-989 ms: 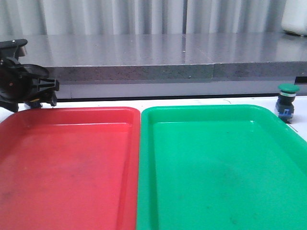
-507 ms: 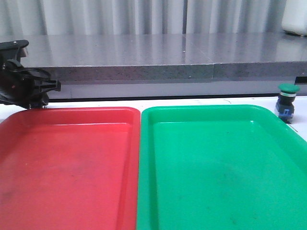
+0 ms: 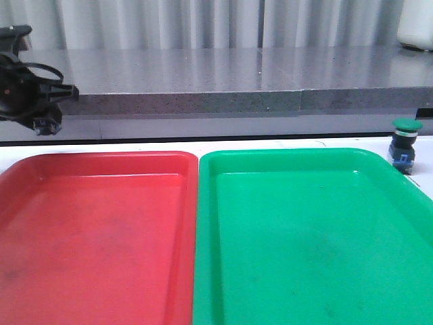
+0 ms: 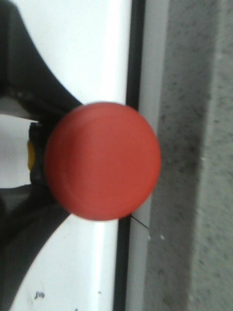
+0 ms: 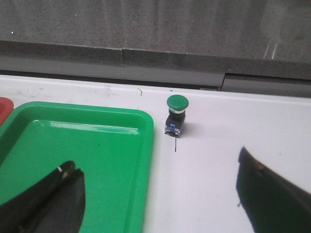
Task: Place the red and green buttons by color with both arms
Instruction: 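Lift the red-capped button with the left gripper, then carry the button over the red tray and lower it in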
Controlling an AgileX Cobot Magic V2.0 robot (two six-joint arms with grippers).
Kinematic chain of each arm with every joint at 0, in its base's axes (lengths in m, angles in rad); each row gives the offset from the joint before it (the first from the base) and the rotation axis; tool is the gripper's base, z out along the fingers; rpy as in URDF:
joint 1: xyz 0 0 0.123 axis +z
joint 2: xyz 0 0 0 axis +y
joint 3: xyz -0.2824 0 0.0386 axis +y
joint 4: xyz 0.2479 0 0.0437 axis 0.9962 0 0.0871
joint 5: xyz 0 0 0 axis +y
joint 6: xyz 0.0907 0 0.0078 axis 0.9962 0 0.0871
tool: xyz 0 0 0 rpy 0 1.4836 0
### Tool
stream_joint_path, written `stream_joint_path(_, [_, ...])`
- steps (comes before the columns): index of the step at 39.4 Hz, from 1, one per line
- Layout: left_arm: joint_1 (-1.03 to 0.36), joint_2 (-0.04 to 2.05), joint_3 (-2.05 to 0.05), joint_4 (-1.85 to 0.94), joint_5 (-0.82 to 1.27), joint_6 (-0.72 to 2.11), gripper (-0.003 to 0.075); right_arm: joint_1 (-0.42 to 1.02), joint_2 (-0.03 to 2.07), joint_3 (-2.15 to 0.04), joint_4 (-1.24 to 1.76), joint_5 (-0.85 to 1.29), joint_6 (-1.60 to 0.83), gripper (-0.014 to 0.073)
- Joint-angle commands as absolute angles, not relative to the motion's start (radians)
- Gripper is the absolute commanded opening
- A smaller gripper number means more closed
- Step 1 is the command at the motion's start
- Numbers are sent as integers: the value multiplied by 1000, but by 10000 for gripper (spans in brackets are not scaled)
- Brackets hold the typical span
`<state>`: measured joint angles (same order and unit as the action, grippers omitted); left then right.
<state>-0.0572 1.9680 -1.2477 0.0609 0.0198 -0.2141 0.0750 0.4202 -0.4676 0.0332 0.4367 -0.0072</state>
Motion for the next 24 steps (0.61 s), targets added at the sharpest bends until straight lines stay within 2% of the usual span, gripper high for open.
stream_joint_path(1, [-83, 1828, -1220, 135, -49, -215, 61, 72, 433, -503, 26, 365, -13, 645])
stream_joint_path(14, [-243, 1587, -814, 144, -319, -215, 61, 72, 433, -503, 26, 365, -13, 645])
stream_joint_path(24, [-372, 1594, -659, 144, -383, -215, 61, 72, 433, -503, 26, 365, -13, 645])
